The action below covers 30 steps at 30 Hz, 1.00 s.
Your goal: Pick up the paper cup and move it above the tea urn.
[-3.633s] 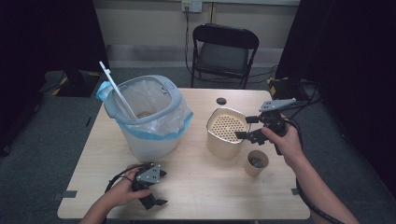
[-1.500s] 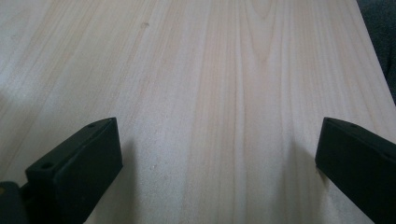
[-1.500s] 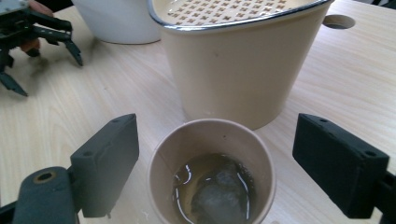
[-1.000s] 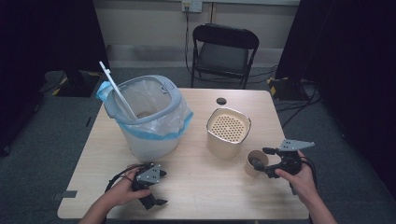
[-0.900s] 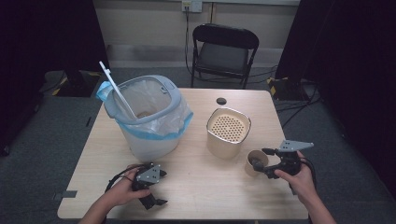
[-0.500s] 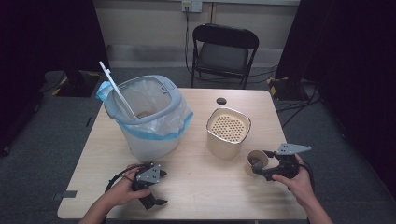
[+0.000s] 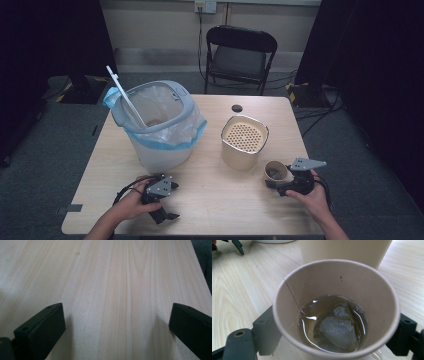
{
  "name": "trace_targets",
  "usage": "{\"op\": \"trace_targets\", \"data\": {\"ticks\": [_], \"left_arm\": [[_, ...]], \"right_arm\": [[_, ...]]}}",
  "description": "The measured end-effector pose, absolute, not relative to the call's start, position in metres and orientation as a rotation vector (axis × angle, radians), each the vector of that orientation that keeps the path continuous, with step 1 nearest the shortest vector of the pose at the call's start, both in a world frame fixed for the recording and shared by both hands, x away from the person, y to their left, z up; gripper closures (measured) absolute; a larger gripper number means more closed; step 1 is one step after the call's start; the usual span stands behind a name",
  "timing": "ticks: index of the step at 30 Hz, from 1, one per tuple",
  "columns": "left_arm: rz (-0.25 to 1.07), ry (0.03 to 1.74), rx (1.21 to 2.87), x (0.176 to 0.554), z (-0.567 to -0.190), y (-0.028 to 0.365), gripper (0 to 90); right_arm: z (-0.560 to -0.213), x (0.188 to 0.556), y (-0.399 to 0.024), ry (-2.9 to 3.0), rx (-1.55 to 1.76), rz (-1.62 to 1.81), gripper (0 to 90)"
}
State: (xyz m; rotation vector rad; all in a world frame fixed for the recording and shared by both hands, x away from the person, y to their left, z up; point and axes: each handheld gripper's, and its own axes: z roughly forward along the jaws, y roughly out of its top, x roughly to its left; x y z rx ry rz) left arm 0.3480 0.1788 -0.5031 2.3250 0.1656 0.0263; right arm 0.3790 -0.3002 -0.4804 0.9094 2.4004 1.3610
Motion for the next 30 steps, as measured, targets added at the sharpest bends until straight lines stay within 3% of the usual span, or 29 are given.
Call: {"op": "trace_targets", "data": {"ticks": [30], "left_arm": [[0.025,0.154,2.320,0.350,-0.504,0.178,0.0]], "right_arm": [[-0.489,0.382,-0.302,2.354,0.952,1.456,25.2]]}}
